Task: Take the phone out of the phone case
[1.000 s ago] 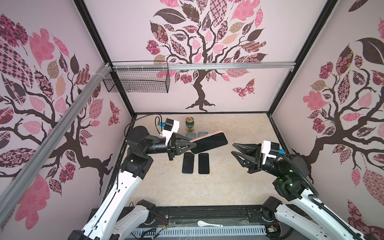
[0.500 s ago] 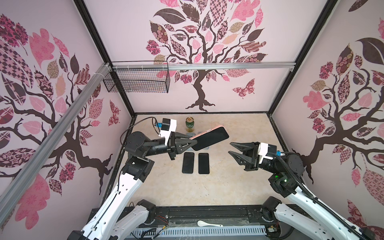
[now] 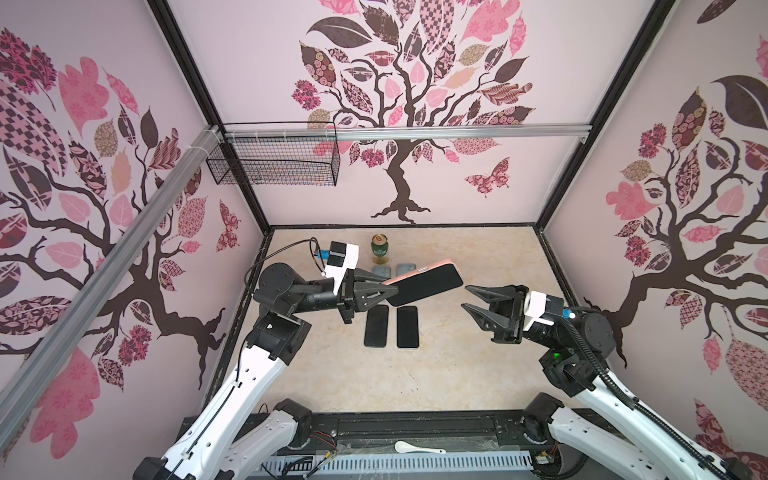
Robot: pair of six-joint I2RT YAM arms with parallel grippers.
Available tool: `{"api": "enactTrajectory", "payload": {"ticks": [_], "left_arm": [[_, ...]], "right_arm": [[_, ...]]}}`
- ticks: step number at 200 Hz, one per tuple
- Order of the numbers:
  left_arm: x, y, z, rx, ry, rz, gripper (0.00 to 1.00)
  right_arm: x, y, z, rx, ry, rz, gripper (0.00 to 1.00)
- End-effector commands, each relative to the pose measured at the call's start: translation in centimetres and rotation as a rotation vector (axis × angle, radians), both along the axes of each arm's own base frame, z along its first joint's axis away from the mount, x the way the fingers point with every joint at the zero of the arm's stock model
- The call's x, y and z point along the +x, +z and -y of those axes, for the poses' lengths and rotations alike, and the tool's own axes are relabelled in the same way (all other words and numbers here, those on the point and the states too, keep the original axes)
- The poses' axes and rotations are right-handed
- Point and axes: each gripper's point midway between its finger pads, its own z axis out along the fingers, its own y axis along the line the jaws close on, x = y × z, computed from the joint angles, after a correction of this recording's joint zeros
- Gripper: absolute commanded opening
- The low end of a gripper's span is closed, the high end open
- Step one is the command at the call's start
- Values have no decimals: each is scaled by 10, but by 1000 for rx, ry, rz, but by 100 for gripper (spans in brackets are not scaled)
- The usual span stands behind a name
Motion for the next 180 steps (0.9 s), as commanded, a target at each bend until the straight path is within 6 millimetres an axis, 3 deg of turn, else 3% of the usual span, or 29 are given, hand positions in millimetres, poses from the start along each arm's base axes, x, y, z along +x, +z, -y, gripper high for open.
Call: {"api": "enactTrajectory", "payload": {"ticks": [1,74,113,180], "left_arm": [[-9,11,-1,-21,-15,68,0],[-20,12,-1,-15,-57,86,0],[-17,13,-3,-22,-13,94,0],[-18,14,-4,-23,-12,96,0]], "right_arm": [[-10,18,4,24,12,60,35],[6,12,1,21,-21,-6,34],[0,14,10,58,-49,25,33],[1,4,5,18,-36,4,33]]}}
